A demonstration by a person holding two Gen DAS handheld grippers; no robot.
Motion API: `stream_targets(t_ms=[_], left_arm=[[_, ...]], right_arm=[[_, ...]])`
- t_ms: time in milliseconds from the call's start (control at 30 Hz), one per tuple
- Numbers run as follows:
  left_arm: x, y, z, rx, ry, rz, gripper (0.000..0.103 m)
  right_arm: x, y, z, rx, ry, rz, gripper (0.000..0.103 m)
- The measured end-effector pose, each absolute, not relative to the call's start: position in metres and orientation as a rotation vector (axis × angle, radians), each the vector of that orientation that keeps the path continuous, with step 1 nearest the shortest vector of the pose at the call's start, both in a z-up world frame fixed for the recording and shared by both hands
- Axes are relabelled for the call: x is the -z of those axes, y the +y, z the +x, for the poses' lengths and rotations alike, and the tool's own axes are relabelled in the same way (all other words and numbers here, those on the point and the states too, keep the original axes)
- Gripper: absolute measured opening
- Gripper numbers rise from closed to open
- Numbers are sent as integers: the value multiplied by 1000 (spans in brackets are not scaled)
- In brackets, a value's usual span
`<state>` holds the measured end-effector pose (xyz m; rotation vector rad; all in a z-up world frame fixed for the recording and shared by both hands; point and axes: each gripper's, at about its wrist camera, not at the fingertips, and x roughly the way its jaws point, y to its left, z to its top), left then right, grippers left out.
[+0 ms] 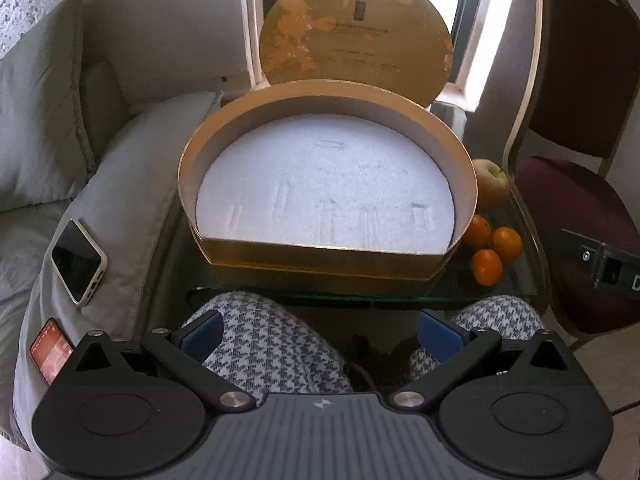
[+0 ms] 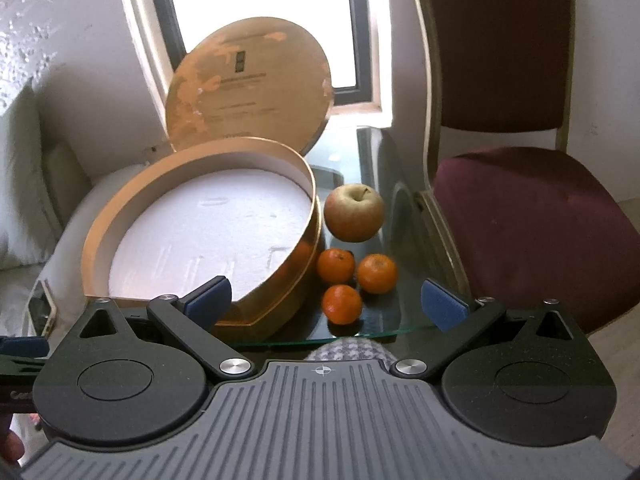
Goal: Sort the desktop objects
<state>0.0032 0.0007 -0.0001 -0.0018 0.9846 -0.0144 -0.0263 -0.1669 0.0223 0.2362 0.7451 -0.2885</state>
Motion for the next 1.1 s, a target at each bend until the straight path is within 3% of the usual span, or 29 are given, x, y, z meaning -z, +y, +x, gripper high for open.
stream_targets(t_ms=[433,1100], left_arm=[[0,0,24,53,975,86,103],[8,21,48,52,1042,66,103]], right_arm=[[-7,-180,-3,250,862,353,103],[2,-164,23,241,873,255,103]])
